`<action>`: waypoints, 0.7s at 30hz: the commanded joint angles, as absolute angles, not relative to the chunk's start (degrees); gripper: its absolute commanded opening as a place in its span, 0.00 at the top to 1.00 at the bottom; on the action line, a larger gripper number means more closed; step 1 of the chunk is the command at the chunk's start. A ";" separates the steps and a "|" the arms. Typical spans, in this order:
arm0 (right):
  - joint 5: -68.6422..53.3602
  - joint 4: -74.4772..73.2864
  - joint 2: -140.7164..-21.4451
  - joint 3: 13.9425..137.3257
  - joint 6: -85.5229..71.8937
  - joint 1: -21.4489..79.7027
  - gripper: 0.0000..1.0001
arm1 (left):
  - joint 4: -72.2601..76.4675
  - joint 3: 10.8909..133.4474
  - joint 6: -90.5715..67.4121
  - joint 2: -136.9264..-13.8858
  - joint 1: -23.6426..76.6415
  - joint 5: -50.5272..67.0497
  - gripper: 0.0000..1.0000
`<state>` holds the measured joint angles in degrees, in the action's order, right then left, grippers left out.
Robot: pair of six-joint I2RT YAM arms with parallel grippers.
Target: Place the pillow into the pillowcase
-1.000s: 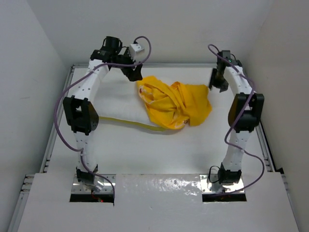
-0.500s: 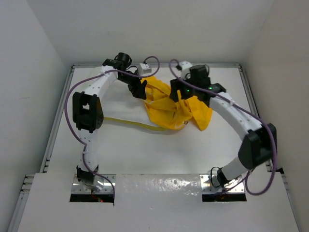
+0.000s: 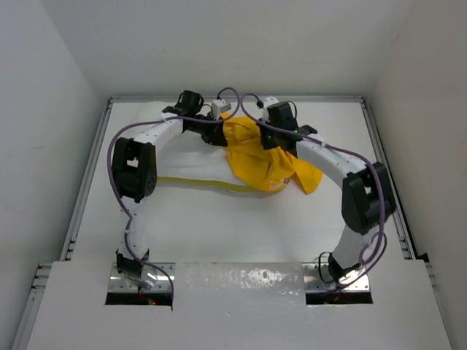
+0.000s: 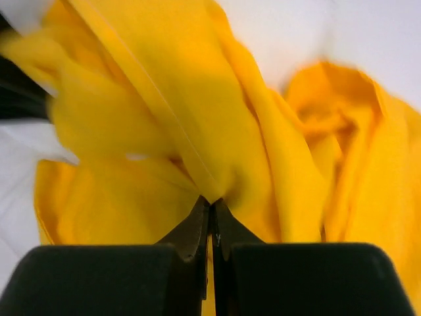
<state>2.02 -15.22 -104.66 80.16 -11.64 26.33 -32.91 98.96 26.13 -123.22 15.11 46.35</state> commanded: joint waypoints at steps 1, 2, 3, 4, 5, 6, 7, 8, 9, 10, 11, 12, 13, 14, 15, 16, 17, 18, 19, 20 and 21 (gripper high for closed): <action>15.45 -16.87 -92.31 71.42 -13.35 19.28 1.00 | -26.01 106.59 19.69 -121.90 15.64 42.98 1.00; 15.90 -17.75 -89.68 69.37 -14.14 17.25 1.00 | -27.41 111.66 19.69 -122.77 15.82 44.28 1.00; 16.43 -20.45 -87.30 67.52 -14.76 13.05 1.00 | -28.38 114.41 20.38 -123.57 16.08 45.25 1.00; 17.13 -21.96 -82.58 64.37 -15.46 11.27 1.00 | -29.61 117.39 21.35 -124.18 16.52 46.05 1.00; 19.14 -23.28 -80.27 63.03 -15.38 9.95 1.00 | -32.32 123.08 24.05 -125.67 17.83 47.01 1.00; 20.12 -25.38 -77.98 61.71 -14.86 8.89 1.00 | -33.47 125.48 25.65 -126.29 18.71 47.63 1.00; 20.82 -26.53 -73.70 60.13 -13.03 8.62 1.00 | -34.88 129.77 30.01 -126.91 20.46 48.77 1.00; 21.44 -27.50 -71.83 59.68 -12.40 8.53 1.00 | -37.42 131.47 32.32 -127.78 21.17 52.69 1.00; 21.45 -30.12 -70.15 59.50 -12.04 8.44 1.00 | -38.49 132.79 34.17 -128.23 21.88 55.17 1.00; 20.92 -31.36 -68.83 59.94 -10.39 8.35 1.00 | -39.54 133.85 36.10 -128.58 22.58 58.15 1.00; 19.70 -32.16 -66.38 60.20 -9.07 8.35 1.00 | -41.38 135.16 39.69 -129.28 23.81 63.40 1.00; 15.60 -32.86 -65.49 60.64 -7.66 8.35 1.00 | -42.01 135.35 41.21 -129.64 24.51 65.20 1.00; 13.29 -32.96 -64.87 62.04 -5.73 8.35 0.95 | -42.79 135.44 42.96 -129.90 25.13 66.87 1.00; 10.31 -32.61 -64.52 63.09 -5.19 8.35 0.59 | -44.54 134.83 46.89 -130.34 26.44 70.28 1.00; 9.41 -31.74 -64.69 65.80 -5.01 8.35 0.48 | -45.52 134.39 48.93 -130.52 27.15 71.97 1.00; 9.23 -30.95 -65.64 67.40 -5.18 8.35 0.39 | -47.70 133.51 52.87 -130.69 28.72 74.94 1.00; 9.66 -29.55 -66.35 68.98 -5.45 8.26 0.34 | -49.12 133.16 55.09 -130.69 29.52 76.01 1.00; 9.75 -29.01 -67.14 72.56 -5.54 8.35 0.29 | -50.35 132.98 56.59 -130.61 30.31 76.46 1.00; 10.02 -28.22 -69.24 74.51 -5.71 8.26 0.21 | -52.36 132.28 58.52 -130.52 31.89 75.51 1.00; 10.45 -28.39 -70.56 76.18 -5.80 8.35 0.19 | -53.86 131.67 59.41 -130.52 32.51 73.93 1.00; 9.85 -29.00 -72.14 80.20 -5.54 8.26 0.17 | -58.31 130.27 62.37 -130.43 33.22 71.91 0.78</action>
